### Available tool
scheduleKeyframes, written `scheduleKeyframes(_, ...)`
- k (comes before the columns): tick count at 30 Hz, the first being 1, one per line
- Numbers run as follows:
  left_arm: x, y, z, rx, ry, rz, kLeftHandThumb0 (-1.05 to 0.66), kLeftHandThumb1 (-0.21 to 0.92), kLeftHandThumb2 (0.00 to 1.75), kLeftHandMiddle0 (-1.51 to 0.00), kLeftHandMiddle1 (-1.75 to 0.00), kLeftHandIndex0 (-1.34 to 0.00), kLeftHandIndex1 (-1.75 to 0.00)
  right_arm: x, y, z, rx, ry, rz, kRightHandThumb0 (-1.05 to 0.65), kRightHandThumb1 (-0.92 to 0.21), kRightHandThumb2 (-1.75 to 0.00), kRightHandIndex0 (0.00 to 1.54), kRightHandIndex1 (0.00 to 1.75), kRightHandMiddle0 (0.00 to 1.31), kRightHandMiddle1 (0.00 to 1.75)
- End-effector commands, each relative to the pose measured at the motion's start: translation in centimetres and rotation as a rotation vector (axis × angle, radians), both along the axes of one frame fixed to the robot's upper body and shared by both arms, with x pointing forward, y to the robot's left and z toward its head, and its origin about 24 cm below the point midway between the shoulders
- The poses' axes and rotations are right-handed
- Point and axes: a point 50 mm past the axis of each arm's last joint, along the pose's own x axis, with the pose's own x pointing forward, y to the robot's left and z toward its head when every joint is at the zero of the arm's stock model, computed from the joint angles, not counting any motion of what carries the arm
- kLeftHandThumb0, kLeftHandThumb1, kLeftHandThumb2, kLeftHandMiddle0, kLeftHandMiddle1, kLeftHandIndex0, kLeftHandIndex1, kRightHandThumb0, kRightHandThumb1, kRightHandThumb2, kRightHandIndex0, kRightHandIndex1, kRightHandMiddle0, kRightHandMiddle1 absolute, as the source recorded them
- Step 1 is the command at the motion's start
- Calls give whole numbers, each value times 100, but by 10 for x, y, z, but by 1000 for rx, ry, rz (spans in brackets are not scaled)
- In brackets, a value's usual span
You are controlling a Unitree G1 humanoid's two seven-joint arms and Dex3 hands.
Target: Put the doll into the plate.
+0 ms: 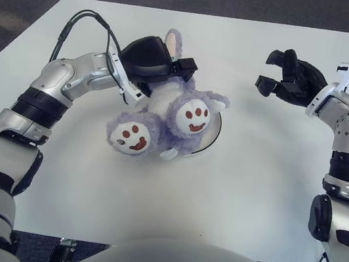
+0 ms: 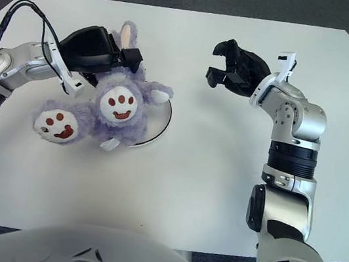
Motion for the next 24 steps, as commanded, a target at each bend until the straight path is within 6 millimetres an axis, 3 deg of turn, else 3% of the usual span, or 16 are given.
scheduleKeyframes(1,2,-2,-1,-2,-6,-15,-47,36,126,-126,-175,-58,-175,-1,-4,1,30,17,-18,-40,-63,-92,97,175,38,175)
scheduleKeyframes(7,4,-3,-7,14,12,-36,-51,29,136,-125,-175,-64,-175,-3,-6,2,30,23,-46,-40,-59,-97,97,175,41,175)
scheduleKeyframes(8,4,-3,-8,15,15,-40,-61,51,116,-127,-175,-78,-175,-3,-6,2,31,25,-50,-41,-58,-98,96,175,41,175)
scheduleKeyframes(9,5,-3,-9,13,22,-47,-68,66,103,-129,-175,-87,-175,-3,-6,2,31,27,-55,-41,-58,-99,96,175,42,175)
scheduleKeyframes(12,5,-3,-11,5,32,-64,-85,84,95,-130,-175,-97,-175,-3,-7,2,27,26,-65,-41,-56,-101,96,175,43,175)
scheduleKeyframes(20,7,-2,-13,29,42,-65,-102,92,95,-124,-175,-86,-175,0,-12,-3,-19,-9,-85,-41,-55,-103,96,175,44,175)
scheduleKeyframes(24,8,-2,-15,49,42,-61,-104,92,96,-118,-175,-73,-175,1,-12,-4,-34,-23,-81,-41,-57,-100,95,175,42,175)
